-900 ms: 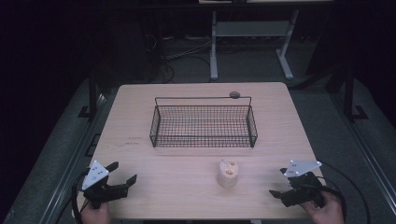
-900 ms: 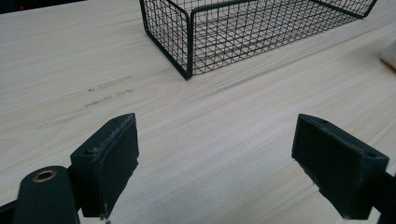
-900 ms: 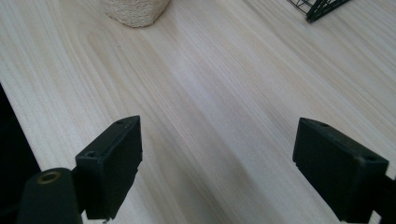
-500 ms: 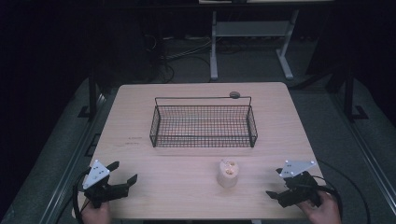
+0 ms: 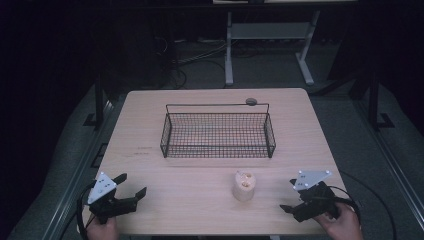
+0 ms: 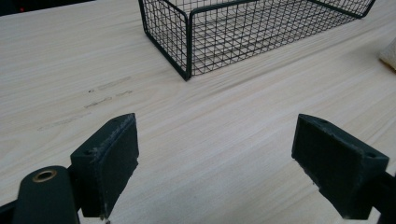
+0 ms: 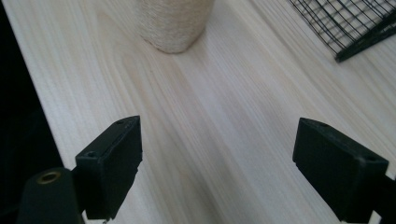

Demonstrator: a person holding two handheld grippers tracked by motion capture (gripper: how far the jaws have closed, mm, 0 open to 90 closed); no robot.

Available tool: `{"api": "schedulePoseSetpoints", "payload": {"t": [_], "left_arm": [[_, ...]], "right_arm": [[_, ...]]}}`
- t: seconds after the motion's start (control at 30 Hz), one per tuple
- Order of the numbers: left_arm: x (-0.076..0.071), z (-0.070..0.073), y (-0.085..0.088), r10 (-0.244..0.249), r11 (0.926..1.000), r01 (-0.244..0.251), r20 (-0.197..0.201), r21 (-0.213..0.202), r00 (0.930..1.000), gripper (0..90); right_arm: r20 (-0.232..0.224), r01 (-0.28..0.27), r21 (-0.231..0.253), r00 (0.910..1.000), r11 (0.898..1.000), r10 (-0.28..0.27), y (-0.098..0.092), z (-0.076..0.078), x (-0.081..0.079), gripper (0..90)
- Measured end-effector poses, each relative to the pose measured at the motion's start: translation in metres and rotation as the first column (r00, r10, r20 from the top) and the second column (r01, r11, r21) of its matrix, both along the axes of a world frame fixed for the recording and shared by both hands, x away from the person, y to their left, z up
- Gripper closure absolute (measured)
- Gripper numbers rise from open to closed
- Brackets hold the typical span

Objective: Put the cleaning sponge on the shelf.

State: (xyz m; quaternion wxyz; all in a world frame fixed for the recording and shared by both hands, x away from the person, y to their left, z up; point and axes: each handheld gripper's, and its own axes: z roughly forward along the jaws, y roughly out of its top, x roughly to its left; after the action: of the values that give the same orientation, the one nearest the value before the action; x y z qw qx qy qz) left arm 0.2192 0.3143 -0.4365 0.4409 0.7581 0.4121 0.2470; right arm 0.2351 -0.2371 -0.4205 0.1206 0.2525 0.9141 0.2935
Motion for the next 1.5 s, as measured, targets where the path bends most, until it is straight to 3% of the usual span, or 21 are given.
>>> {"api": "schedulePoseSetpoints", "payload": {"t": [0.27,0.67,1.0,1.5], "left_arm": [[0.0,0.0,0.001,0.003,1.0,-0.003,0.001,0.003,1.0,13.9],[0.0,0.0,0.001,0.002,1.0,-0.002,-0.001,0.002,1.0,13.9],[0.0,0.0,-0.001,-0.007,0.9999,0.007,-0.002,0.007,1.0,13.9],[0.0,0.0,0.001,-0.003,1.0,0.003,-0.004,-0.003,1.0,13.9]], "right_arm": [[0.0,-0.036,0.015,0.9994,0.999,0.036,0.006,0.011,0.003,15.1],[-0.019,-0.112,-0.024,0.9936,0.993,0.112,0.026,0.02,0.012,15.1],[-0.024,-0.184,-0.032,0.9829,0.982,0.183,0.045,0.032,0.019,15.1],[-0.052,-0.25,-0.069,0.9677,0.966,0.247,0.07,0.046,0.032,15.1]]}}
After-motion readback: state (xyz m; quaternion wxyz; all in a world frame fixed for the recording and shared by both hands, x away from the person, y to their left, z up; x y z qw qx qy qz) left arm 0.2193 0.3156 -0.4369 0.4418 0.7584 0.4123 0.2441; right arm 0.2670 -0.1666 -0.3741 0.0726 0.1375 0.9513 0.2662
